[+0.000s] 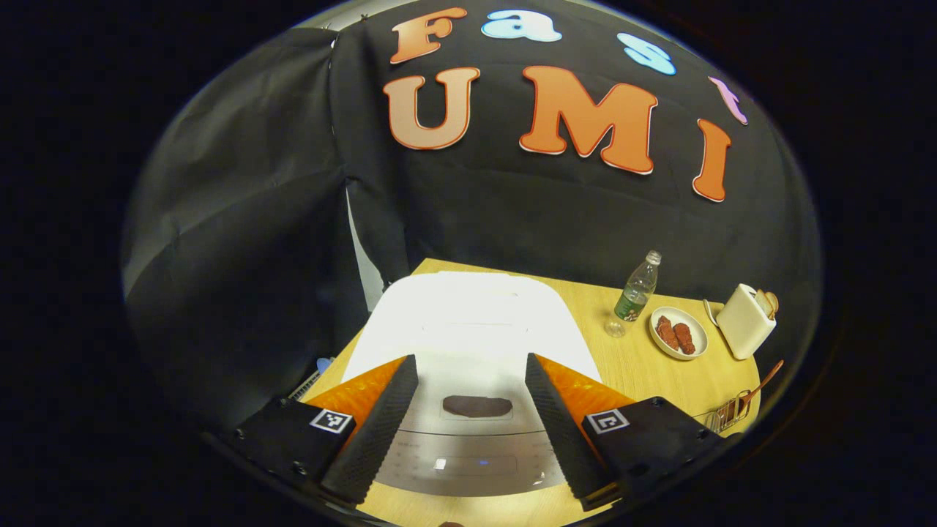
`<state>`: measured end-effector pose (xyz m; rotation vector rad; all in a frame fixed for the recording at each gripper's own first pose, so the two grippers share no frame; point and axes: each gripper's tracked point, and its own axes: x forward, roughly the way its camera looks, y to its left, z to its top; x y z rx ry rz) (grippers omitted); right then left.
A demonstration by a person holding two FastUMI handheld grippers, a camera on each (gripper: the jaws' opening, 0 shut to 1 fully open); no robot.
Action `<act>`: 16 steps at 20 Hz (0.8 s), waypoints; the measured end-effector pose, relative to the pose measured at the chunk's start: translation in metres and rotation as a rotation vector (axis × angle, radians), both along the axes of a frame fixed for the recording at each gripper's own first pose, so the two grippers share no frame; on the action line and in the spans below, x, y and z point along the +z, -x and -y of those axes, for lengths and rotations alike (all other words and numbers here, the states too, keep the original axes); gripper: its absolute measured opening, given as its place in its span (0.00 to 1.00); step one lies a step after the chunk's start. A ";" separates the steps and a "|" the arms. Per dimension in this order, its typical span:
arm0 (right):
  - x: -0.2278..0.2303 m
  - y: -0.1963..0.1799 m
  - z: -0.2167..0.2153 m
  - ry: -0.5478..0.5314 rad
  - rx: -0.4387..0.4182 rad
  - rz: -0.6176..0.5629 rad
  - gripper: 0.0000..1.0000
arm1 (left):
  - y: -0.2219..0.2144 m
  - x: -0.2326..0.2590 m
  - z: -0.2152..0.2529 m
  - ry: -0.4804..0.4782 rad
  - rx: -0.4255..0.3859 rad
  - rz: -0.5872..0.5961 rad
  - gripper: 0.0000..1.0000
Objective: Close the left gripper, press the button to open the rice cooker; take a wooden spoon from the chopstick holder with the right hand, scoop a spoonful of rice and pour it into the rice cooker, then put the wooden spoon back into the chopstick holder.
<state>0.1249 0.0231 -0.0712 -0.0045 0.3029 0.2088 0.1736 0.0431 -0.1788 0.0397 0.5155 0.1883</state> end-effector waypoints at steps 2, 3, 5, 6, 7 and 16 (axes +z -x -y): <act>0.021 -0.006 0.006 0.012 -0.015 0.040 0.95 | 0.002 0.031 -0.001 0.002 -0.004 0.040 0.99; 0.030 -0.007 0.008 0.017 -0.020 0.058 0.95 | 0.003 0.048 0.000 0.000 -0.008 0.063 1.00; 0.054 -0.012 0.010 0.026 -0.027 0.102 0.95 | 0.007 0.088 0.005 -0.009 -0.023 0.128 1.00; 0.066 -0.013 0.013 0.031 -0.032 0.122 0.95 | 0.009 0.108 0.006 -0.019 -0.030 0.168 1.00; 0.078 -0.013 0.013 0.033 -0.037 0.144 0.95 | 0.013 0.132 0.009 -0.029 -0.036 0.209 1.00; 0.154 0.010 0.022 0.052 -0.049 0.292 0.95 | 0.093 0.291 0.045 -0.116 -0.117 0.517 1.00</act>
